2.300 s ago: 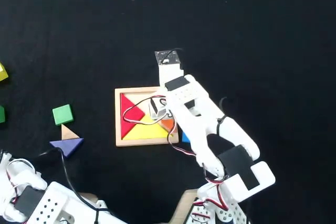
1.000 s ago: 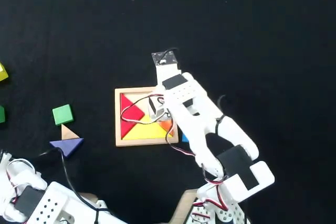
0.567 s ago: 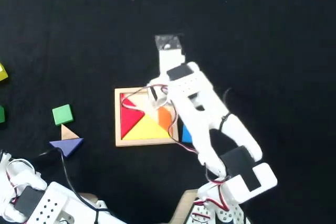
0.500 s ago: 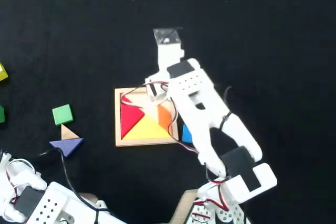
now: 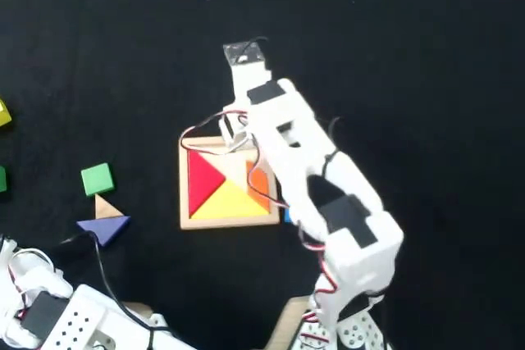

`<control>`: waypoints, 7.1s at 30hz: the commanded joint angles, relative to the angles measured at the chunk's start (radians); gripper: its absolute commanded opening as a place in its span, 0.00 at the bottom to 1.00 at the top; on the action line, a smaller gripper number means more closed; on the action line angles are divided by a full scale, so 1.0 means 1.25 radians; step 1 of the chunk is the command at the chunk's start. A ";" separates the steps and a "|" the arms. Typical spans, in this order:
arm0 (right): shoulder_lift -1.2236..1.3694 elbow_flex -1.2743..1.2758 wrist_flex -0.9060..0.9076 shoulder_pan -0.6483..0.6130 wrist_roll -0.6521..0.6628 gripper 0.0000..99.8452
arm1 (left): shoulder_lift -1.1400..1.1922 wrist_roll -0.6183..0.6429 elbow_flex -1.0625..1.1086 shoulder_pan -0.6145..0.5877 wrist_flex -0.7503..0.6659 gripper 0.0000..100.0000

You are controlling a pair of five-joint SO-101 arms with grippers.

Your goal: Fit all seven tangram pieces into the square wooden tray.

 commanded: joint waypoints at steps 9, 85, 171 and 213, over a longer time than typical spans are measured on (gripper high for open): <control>0.028 -0.033 0.009 0.000 0.006 0.01 | -0.007 0.004 0.013 0.009 0.004 0.09; -0.328 0.344 -0.238 0.354 0.005 0.01 | 0.495 -0.120 -0.543 0.580 0.088 0.10; -0.328 0.380 -0.288 0.349 0.050 0.01 | 1.417 -0.464 -0.787 0.710 -0.074 0.10; -0.328 0.380 -0.290 0.349 0.052 0.01 | 1.434 -0.660 -0.736 0.411 -0.136 0.10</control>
